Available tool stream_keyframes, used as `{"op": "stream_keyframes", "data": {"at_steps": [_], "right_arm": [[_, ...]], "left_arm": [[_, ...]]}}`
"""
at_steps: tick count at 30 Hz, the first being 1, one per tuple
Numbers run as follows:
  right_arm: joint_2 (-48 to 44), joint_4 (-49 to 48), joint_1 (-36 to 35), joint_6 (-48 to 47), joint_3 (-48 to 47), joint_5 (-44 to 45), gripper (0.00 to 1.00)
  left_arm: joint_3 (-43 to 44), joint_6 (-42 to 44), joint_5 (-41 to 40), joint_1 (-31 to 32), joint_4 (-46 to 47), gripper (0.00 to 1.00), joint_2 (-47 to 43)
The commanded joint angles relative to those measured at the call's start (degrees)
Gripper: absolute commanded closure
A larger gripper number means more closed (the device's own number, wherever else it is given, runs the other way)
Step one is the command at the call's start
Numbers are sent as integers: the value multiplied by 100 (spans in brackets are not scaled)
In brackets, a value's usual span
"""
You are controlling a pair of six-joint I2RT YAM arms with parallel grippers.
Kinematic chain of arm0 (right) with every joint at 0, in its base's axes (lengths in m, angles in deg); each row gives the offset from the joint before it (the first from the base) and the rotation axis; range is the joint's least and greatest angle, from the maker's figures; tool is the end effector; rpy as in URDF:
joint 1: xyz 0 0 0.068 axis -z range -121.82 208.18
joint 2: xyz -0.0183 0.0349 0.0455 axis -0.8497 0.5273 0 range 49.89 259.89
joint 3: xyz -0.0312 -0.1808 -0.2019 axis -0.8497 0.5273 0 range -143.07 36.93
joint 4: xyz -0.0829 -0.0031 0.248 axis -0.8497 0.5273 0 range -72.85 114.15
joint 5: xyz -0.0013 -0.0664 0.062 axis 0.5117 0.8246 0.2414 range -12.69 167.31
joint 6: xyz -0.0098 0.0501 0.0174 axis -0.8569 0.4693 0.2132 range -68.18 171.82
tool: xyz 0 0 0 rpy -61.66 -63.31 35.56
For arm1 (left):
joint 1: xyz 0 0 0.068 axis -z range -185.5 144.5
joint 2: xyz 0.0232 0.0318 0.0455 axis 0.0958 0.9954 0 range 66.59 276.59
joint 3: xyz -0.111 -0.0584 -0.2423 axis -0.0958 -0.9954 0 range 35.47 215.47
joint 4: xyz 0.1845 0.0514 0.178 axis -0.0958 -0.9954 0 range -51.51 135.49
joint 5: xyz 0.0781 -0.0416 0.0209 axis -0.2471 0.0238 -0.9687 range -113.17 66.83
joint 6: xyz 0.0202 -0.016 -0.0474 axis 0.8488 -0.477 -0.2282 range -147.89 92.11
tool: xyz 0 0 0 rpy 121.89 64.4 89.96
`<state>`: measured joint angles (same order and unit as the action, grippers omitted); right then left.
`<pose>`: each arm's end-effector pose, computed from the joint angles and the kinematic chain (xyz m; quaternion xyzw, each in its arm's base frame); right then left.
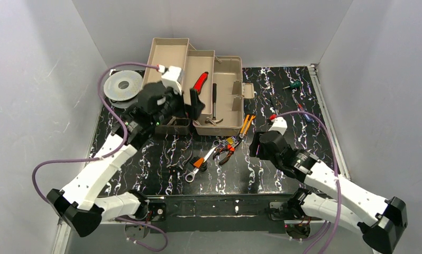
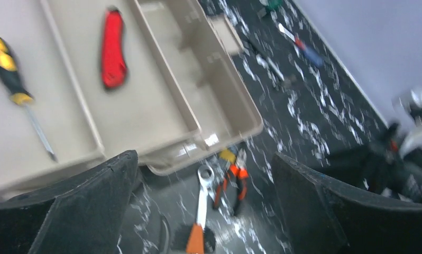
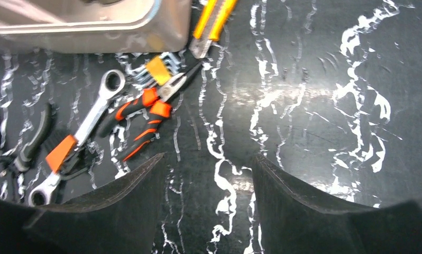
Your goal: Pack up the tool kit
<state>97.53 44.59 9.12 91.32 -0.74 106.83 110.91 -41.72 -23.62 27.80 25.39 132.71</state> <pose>0.1294 0.1223 0.2615 0.0402 0.8733 0.1355 0.4662 0.2115 -0.1385 0.4333 0.1279 0.7597 -0.2521 0.5856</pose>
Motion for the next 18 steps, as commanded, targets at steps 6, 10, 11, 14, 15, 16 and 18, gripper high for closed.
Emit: {"op": "stream_keyframes", "data": {"at_steps": [6,10,11,14,15,16,18], "right_arm": [[832,120,2867,-414,-557,-2482,33],[1190,265,3224,-312,-868,-2271,32],[1288,240,3266,-346,-976,-2427,32],[1525,43,3291,-321,-1064,-3368,33],[1555,-126,3278,-181,-956,-3626,33],[1551,-357,3261,2,-766,-3816,32],[1450,-718,3169,371,-403,-3828,32]], "left_arm": [[-1755,-251,-167,1106,121,2,-324],[-2244,-200,166,1251,371,2,-344],[-2360,-182,224,1289,471,2,-347],[-2585,-92,187,1423,573,2,-279],[-2631,-57,169,1464,548,2,-236],[-2683,-35,157,1488,524,2,-195],[-2816,-46,128,1510,483,2,-120]]}}
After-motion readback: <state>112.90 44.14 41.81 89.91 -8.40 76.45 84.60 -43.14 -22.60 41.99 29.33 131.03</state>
